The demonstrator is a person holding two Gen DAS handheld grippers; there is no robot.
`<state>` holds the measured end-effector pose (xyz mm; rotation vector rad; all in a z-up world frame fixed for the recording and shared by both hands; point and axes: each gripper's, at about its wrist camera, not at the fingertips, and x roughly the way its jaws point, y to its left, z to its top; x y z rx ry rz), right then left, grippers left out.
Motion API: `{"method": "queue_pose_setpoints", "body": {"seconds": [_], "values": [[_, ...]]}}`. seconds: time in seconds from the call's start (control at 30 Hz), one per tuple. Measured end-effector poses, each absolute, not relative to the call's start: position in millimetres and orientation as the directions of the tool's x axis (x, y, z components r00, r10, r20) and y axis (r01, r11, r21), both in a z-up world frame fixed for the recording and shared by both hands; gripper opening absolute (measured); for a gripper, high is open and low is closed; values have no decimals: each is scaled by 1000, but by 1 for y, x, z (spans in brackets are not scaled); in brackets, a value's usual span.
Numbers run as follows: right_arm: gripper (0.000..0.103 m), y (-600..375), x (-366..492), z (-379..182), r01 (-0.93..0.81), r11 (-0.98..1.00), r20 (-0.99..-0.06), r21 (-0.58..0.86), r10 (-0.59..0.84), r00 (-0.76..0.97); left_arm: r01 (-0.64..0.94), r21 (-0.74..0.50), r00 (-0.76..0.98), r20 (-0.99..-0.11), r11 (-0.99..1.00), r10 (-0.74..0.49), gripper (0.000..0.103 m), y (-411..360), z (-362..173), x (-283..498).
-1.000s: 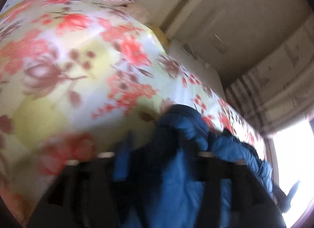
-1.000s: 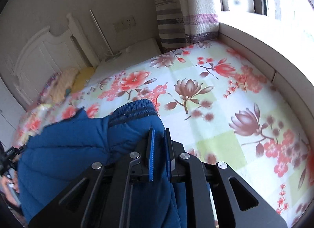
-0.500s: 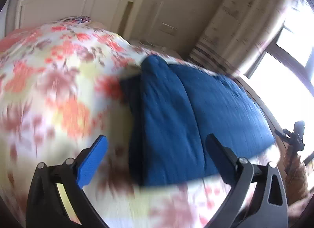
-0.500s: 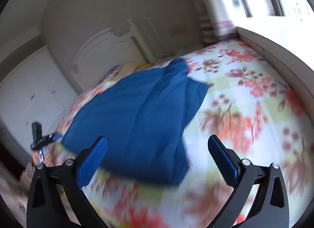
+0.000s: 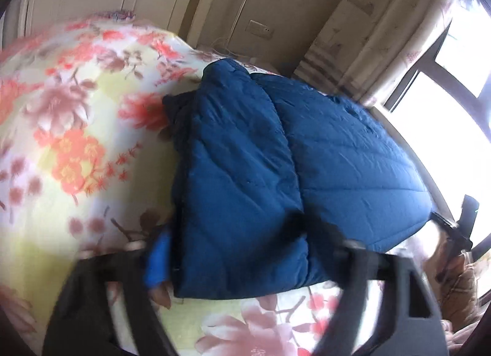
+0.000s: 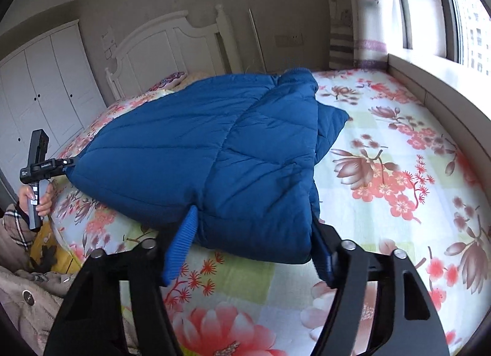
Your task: Fold large clothes
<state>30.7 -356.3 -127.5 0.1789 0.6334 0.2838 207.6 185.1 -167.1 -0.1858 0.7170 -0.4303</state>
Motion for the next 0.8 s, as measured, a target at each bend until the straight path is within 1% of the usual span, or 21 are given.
{"method": "queue_pose_setpoints", "body": {"seconds": [0.03, 0.07, 0.1, 0.13, 0.17, 0.2, 0.3, 0.47, 0.63, 0.77, 0.8], "values": [[61, -356, 31, -128, -202, 946, -550, 255, 314, 774, 321, -278, 679, -599, 905, -424, 48, 182, -166, 206], [59, -356, 30, -129, -198, 943, -541, 266, 316, 780, 324, -263, 692, -589, 909, -417, 42, 182, -166, 203], [52, -357, 30, -128, -196, 940, -529, 278, 320, 786, 321, -275, 697, -580, 906, -423, 32, 186, -166, 201], [45, -357, 26, -125, -184, 941, -508, 283, 310, 803, 322, -306, 698, -562, 896, -443, 24, 192, -167, 197], [37, -359, 26, -123, -180, 938, -500, 297, 313, 807, 321, -348, 702, -537, 881, -468, 21, 199, -168, 194], [34, -360, 24, -121, -176, 932, -489, 316, 319, 812, 318, -382, 707, -515, 868, -485, 18, 204, -169, 188], [30, -361, 12, -116, -183, 929, -488, 322, 328, 809, 312, -392, 729, -485, 865, -483, 16, 206, -166, 164], [25, -365, -31, -109, -222, 914, -483, 340, 372, 792, 315, -406, 725, -480, 858, -494, 16, 217, -164, 124], [24, -362, -67, -113, -235, 910, -499, 341, 387, 776, 304, -416, 709, -503, 857, -495, 17, 227, -173, 89], [26, -366, -73, -121, -230, 895, -521, 383, 415, 746, 294, -410, 711, -510, 863, -485, 18, 230, -178, 80], [27, -369, -73, -120, -217, 900, -533, 378, 403, 744, 289, -413, 707, -516, 864, -484, 21, 231, -178, 80]]}}
